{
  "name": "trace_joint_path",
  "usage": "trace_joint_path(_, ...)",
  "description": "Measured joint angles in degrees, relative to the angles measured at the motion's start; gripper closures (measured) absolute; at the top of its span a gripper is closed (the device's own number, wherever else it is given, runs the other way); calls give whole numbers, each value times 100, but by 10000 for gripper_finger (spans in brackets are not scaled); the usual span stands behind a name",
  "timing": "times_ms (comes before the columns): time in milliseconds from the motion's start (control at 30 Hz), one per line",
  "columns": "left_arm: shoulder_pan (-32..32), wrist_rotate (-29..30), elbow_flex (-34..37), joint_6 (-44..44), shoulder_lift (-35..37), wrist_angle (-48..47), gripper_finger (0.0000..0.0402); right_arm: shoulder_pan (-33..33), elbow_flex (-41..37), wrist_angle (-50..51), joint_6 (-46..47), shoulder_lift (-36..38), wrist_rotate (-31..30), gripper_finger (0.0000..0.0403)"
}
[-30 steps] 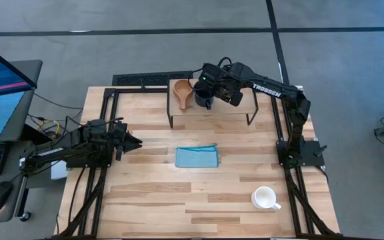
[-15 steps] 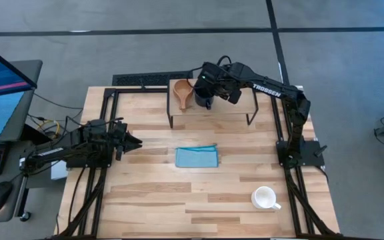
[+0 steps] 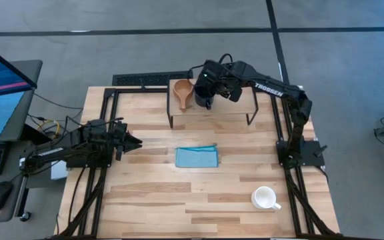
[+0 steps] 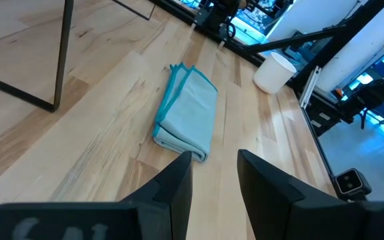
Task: Stack small to large cups/mugs on shelf
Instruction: Put the white mug on the shelf
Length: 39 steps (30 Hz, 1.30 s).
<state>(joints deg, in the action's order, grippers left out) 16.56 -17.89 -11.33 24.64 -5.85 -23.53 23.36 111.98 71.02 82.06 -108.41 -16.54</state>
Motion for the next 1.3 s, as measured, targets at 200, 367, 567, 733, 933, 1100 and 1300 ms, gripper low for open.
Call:
trace_joint_path(200, 1, 0, 0, 0, -2, -11, 292, 10, 283, 10, -154, 95, -13, 173)
trace_joint_path(367, 2, 0, 0, 0, 0, -15, 292, 93, 914, 76, -788, 95, -5, 173)
trace_joint_path(567, 1, 0, 1, 0, -2, -15, 292, 157, 1927, 89, -2249, 95, 238, 173)
trace_joint_path(733, 1, 16, 1, 0, 0, -15, 292, 28, 2209, -169, -3723, 286, 866, 173)
trace_joint_path(933, 0, 67, 2, 0, 0, 15, 292, -252, 2203, 858, -4838, 581, 1065, 185)
trace_joint_path(1100, 0, 559, 2, -2, -2, 20, 292, -700, 2189, 1968, -5443, 608, 1059, 223)
trace_joint_path(1300, 1, 1340, 2, 238, 0, 69, 292, -1557, 2045, 1890, -6901, 621, 1386, 271)
